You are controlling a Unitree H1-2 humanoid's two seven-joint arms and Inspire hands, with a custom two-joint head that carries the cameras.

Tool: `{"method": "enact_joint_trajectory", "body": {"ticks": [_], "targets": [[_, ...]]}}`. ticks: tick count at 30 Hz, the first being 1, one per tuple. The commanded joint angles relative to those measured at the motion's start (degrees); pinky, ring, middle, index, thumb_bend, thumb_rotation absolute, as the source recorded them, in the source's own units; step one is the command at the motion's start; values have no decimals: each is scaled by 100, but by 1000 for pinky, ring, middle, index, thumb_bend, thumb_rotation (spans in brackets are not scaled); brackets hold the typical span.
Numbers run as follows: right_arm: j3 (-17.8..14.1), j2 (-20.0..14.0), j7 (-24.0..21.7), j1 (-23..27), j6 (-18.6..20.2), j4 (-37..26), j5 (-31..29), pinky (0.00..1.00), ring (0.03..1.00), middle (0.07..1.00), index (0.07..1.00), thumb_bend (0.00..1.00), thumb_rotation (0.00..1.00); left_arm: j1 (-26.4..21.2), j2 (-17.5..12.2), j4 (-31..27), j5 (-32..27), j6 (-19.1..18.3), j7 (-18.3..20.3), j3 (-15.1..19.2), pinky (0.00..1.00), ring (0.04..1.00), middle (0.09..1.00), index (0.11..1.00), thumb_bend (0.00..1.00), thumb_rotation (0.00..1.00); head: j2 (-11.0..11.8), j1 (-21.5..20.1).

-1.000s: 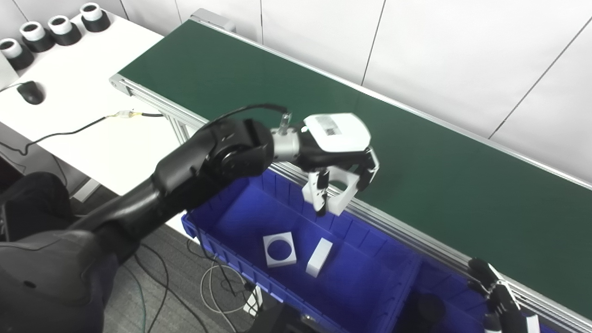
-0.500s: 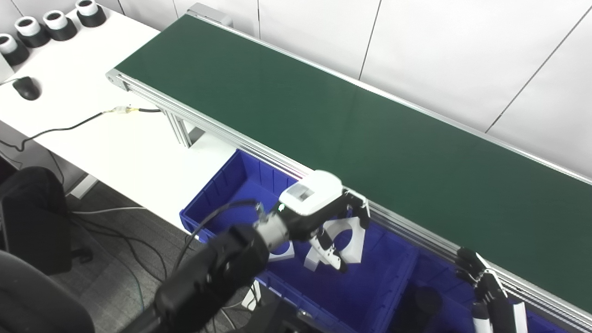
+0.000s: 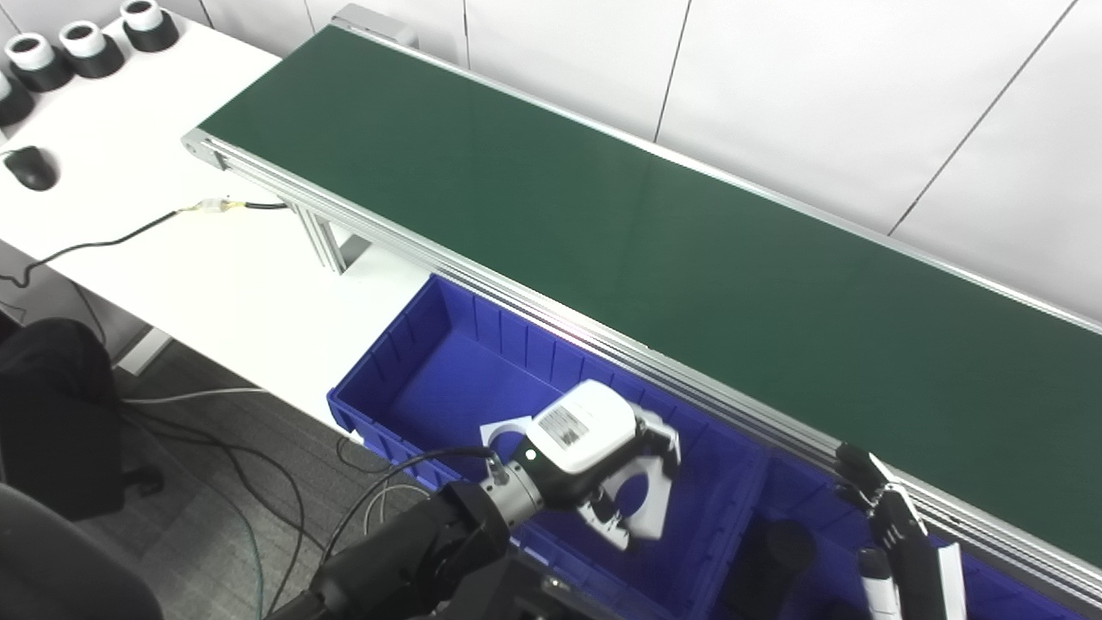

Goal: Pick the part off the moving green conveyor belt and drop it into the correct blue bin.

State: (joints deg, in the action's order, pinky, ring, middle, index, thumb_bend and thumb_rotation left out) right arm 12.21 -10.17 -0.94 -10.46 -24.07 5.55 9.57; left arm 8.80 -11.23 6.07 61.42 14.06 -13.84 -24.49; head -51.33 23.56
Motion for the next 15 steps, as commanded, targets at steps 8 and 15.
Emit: {"method": "enact_joint_trajectory", "body": {"ticks": [8,15], "targets": [[-87,128,-82,-92,64,-486,15,764,828,835,827,818,1000,-485,-24,553,172,-232,-321,-394,483,471,495,483,506,0,-45,-177],[-92,145,-121,-154,112,-570,56,774,833,839,829,829,1000,-910,179,1404,43,-434,-834,-435,455,450,478,502,506,0,-74,-308]]}}
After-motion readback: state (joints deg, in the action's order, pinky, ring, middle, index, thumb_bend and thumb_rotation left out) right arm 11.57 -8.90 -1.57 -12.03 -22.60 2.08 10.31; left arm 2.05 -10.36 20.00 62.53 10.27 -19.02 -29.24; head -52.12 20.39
